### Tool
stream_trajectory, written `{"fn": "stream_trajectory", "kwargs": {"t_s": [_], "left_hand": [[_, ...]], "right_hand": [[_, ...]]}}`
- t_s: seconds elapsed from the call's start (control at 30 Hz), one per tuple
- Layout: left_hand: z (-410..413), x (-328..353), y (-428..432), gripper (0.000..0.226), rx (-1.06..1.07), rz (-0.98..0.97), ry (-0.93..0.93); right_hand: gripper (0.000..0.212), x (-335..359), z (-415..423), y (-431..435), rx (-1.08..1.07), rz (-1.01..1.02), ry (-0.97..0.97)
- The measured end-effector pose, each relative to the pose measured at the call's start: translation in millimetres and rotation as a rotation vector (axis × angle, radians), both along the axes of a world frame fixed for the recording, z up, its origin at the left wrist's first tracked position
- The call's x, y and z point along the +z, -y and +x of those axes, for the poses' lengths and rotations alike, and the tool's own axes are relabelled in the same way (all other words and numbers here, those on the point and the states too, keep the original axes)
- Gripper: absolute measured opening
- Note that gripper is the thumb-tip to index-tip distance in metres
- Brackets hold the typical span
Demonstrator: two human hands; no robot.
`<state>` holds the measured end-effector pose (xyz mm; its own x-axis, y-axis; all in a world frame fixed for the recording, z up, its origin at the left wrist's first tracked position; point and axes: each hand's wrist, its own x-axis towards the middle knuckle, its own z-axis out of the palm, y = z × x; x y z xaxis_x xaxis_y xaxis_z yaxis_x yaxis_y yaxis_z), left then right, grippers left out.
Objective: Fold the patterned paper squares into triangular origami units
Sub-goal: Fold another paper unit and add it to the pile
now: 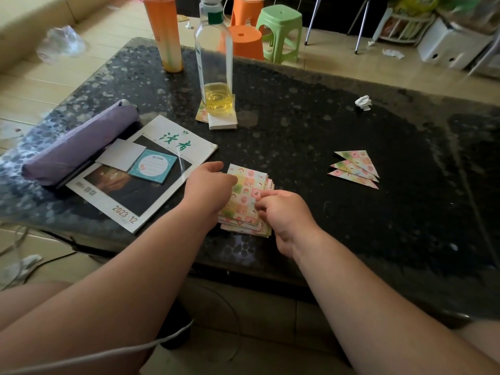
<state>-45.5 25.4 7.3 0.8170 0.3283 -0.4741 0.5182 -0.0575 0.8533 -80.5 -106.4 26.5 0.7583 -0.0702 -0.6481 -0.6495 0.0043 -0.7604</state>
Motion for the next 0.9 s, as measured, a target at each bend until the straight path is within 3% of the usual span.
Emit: {"fn": "stream_trajectory", "kwargs": {"t_s": [0.47, 0.63, 0.77, 0.9], "left_hand": [[-4.0, -1.7, 0.3, 0.045, 0.171, -0.148, 0.041], [-2.3, -2.5, -4.0, 0.035, 0.15, -0.094, -0.024], [-5.5, -6.0, -1.5, 0.011, -0.007, 0.05, -0.084], [-6.9, -6.8, 0.2, 0.012, -0.08, 0.194, -0.031]], "right_hand": [[0.028, -14.6, 3.9, 0.5, -0.017, 0.004, 0.009], [0.03, -16.9, 4.0, 1.4, -0.015, 0.016, 0.037], [0.029, -19.0, 4.2, 3.0, -0.005, 0.012, 0.051], [0.025, -22.6, 3.3, 3.1, -0.015, -0.008, 0.066]]}}
